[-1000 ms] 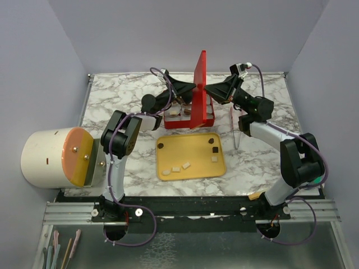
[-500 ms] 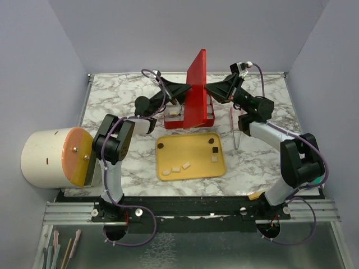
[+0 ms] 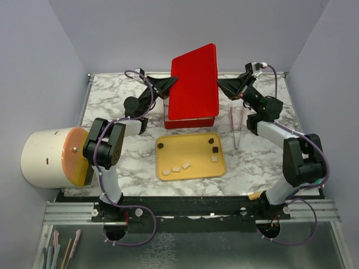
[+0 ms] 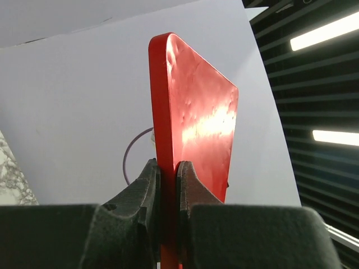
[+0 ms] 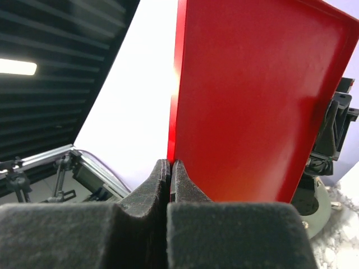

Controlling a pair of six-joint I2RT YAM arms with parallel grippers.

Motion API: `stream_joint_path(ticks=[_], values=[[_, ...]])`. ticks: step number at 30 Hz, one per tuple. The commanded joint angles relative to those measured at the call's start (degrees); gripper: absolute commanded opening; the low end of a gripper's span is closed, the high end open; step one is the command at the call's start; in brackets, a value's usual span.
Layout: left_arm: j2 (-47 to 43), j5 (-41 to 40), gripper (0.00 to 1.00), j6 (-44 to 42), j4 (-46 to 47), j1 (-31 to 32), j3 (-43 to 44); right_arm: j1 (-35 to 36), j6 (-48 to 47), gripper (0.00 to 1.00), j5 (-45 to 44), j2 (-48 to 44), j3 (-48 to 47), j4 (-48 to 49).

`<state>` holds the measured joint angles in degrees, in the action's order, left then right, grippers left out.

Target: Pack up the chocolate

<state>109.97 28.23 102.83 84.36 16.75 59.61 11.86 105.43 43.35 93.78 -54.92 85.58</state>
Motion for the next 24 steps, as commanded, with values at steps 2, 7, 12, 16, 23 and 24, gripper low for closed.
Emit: stream_joint_path(ticks=[2, 7, 12, 16, 23, 24], values=[[-1.8, 5.8, 0.00, -4.3, 17.0, 3.0, 0.0, 1.6, -13.1, 0.03, 6.9, -1.0, 1.1, -2.6], [-1.7, 6.1, 0.00, -4.3, 17.0, 2.8, 0.2, 1.6, -23.9, 0.15, 8.0, -4.1, 0.1, -18.3], [-2.1, 5.7, 0.00, -4.6, 17.0, 2.7, -0.7, 1.6, -30.6, 0.31, 7.1, -5.3, -1.1, -28.7], [-2.6, 5.6, 0.00, -4.7, 17.0, 2.5, -1.0, 1.6, -33.7, 0.37, 6.0, -5.0, -2.0, -33.8], [-3.4, 4.0, 0.00, -5.0, 17.1, 2.3, -2.4, 1.6, -44.6, 0.45, 0.7, -6.2, -5.3, -50.5], [-3.4, 3.6, 0.00, -5.2, 17.1, 2.3, -2.7, 1.6, -46.1, 0.45, 0.0, -6.3, -5.9, -52.7]])
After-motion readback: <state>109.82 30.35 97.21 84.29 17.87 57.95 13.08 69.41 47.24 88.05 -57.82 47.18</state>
